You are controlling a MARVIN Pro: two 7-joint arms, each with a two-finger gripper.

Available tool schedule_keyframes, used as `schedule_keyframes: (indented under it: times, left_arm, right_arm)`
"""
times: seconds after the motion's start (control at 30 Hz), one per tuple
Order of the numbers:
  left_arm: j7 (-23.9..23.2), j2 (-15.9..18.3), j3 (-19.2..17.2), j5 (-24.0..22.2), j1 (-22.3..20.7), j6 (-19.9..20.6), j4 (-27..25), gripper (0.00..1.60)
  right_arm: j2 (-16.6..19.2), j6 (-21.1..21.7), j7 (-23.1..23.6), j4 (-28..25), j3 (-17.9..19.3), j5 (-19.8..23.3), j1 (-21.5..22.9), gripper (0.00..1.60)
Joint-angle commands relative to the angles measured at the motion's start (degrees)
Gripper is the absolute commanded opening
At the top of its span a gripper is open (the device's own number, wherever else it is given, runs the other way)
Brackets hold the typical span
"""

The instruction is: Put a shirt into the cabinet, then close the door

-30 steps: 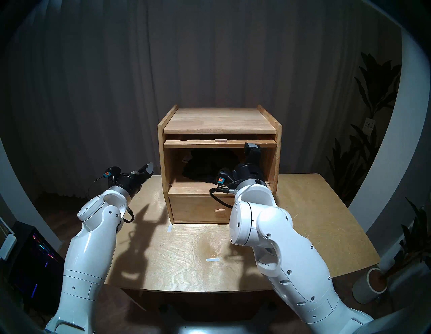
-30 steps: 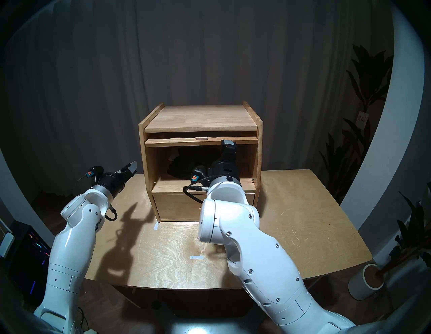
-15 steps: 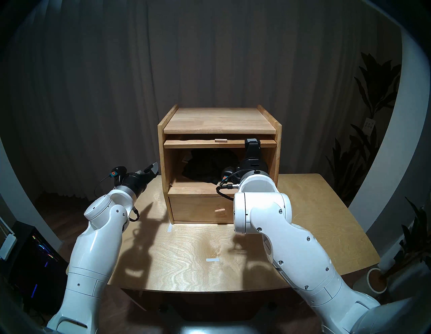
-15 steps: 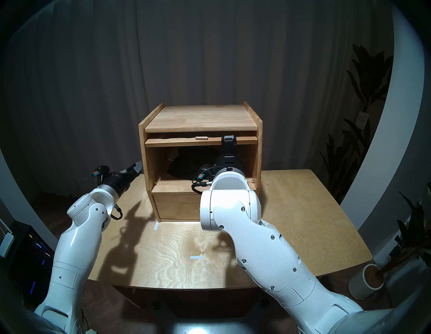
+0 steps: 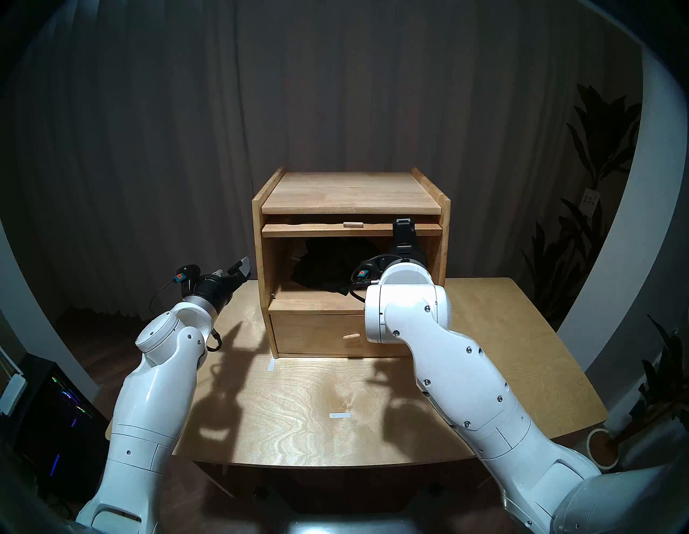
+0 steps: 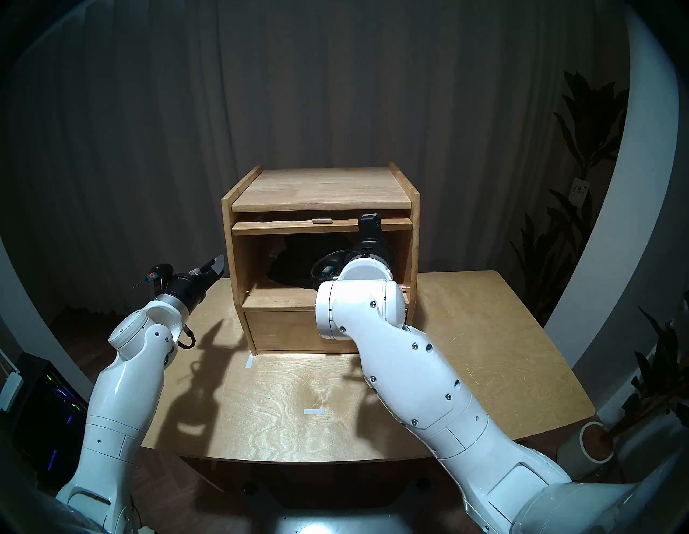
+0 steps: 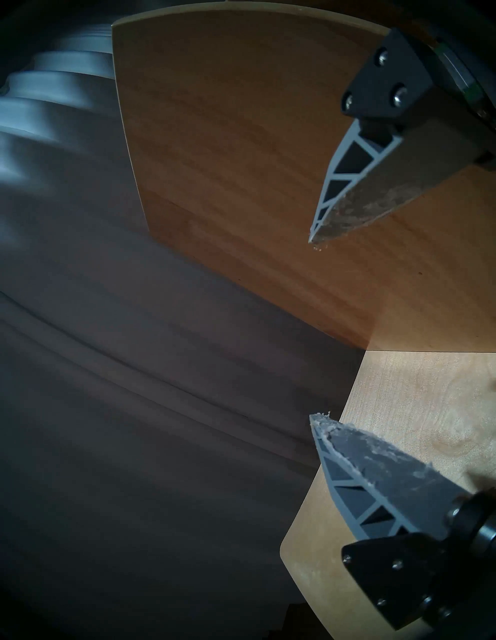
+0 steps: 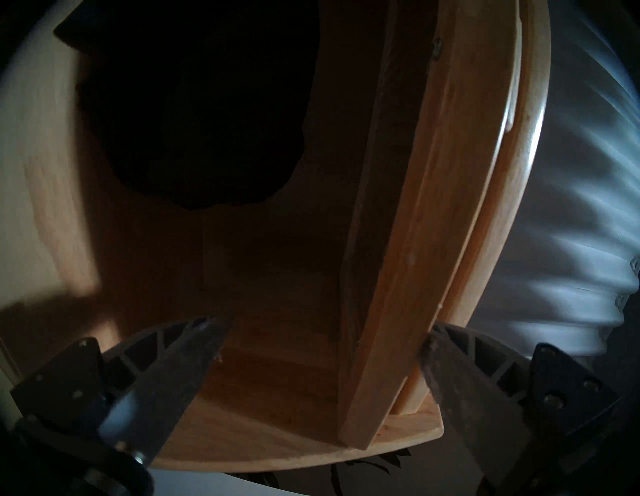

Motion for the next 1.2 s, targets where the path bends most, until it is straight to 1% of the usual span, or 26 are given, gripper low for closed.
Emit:
schedule_keyframes:
  times: [0.0, 0.07, 0.1, 0.17, 0.27, 0.3, 0.33, 0.37, 0.47, 0.5, 0.53, 0.57, 0.63, 0.67, 0.7, 0.8, 0.87, 0.97, 1.03, 1.17]
  left_arm:
    - [-0.38, 0.33, -0.41, 0.44, -1.49, -1.23, -0.49, 1.60]
    - [-0.48, 0.22, -0.32, 0.66, -1.37, -1.46, -0.51, 1.60]
    - [-0.55, 0.18, -0.24, 0.82, -1.31, -1.65, -0.53, 1.60]
    - [-0.65, 0.06, -0.15, 1.00, -1.11, -1.89, -0.75, 1.60]
    - [-0.67, -0.15, -0.11, 1.31, -0.94, -2.38, -0.84, 1.60]
    - [-0.66, -0.25, -0.06, 1.42, -0.89, -2.56, -0.76, 1.60]
    - [-0.55, -0.49, -0.02, 1.42, -0.82, -2.73, -0.67, 1.60]
    - [-0.52, -0.73, 0.09, 1.46, -0.71, -2.93, -0.56, 1.60]
    - [-0.25, -1.77, 1.07, 1.90, -0.05, -3.43, -0.31, 1.60]
    - [-0.23, -2.09, 1.38, 2.04, 0.18, -3.63, -0.34, 1.60]
    - [-0.19, -2.54, 1.66, 2.00, 0.45, -3.75, -0.47, 1.60]
    - [-0.16, -2.89, 1.85, 1.93, 0.66, -3.92, -0.60, 1.60]
    - [-0.07, -3.69, 2.20, 1.80, 1.03, -4.47, -0.80, 1.60]
    - [0.27, -4.24, 2.41, 1.76, 1.07, -4.69, -0.67, 1.60]
    - [0.36, -4.47, 2.67, 1.94, 1.07, -4.97, -0.57, 1.60]
    - [0.71, -5.48, 2.79, 1.58, 1.14, -5.65, -0.51, 1.60]
    - [0.89, -5.77, 2.91, 1.66, 1.19, -6.04, -0.65, 1.60]
    - [1.02, -6.00, 2.99, 1.61, 1.40, -6.54, -0.87, 1.60]
    - [1.18, -6.06, 2.90, 1.49, 1.48, -6.71, -0.96, 1.60]
    - [1.30, -5.96, 2.80, 1.32, 1.34, -7.00, -0.74, 1.60]
  right_arm:
    - [-4.76, 3.12, -5.94, 0.46, 1.13, 7.21, 0.35, 1.60]
    - [-5.08, 3.27, -8.97, 1.81, 1.55, 10.09, -0.61, 1.60]
    - [-5.07, 3.47, -8.30, 2.50, 1.60, 10.71, -0.52, 1.60]
    - [-5.25, 3.08, -11.25, 3.71, 1.95, 13.27, -1.09, 1.60]
    - [-5.18, 2.00, -14.24, 3.80, 2.80, 16.77, -1.63, 1.60]
    - [-5.07, 1.46, -16.12, 3.58, 3.44, 18.44, -2.20, 1.60]
    - [-4.75, 1.06, -16.46, 3.12, 4.07, 19.52, -2.61, 1.60]
    - [-4.46, 0.25, -17.85, 2.75, 4.67, 21.12, -3.11, 1.60]
    - [-2.21, -4.17, -22.04, 2.24, 6.05, 25.47, -4.54, 1.60]
    - [-1.37, -4.31, -21.80, 2.13, 6.05, 26.19, -4.42, 1.60]
    - [-0.69, -6.24, -23.49, 2.13, 6.63, 27.44, -4.93, 1.60]
    - [0.06, -7.00, -24.10, 2.06, 6.83, 28.31, -5.01, 1.60]
    - [1.80, -8.38, -24.95, 2.07, 7.10, 29.97, -5.06, 1.60]
    - [2.70, -10.18, -25.61, 2.34, 7.56, 31.00, -5.21, 1.60]
    - [3.50, -10.97, -26.14, 2.63, 7.64, 31.82, -5.15, 1.60]
    - [5.50, -14.15, -26.60, 3.56, 7.83, 33.23, -4.66, 1.60]
    - [6.39, -16.09, -27.25, 3.97, 8.20, 34.53, -4.40, 1.60]
    - [7.42, -19.89, -27.31, 5.03, 9.53, 35.32, -3.85, 1.60]
    - [7.77, -21.29, -27.66, 5.67, 10.10, 36.03, -3.46, 1.60]
    - [8.30, -23.64, -26.67, 7.00, 10.75, 36.70, -2.25, 1.60]
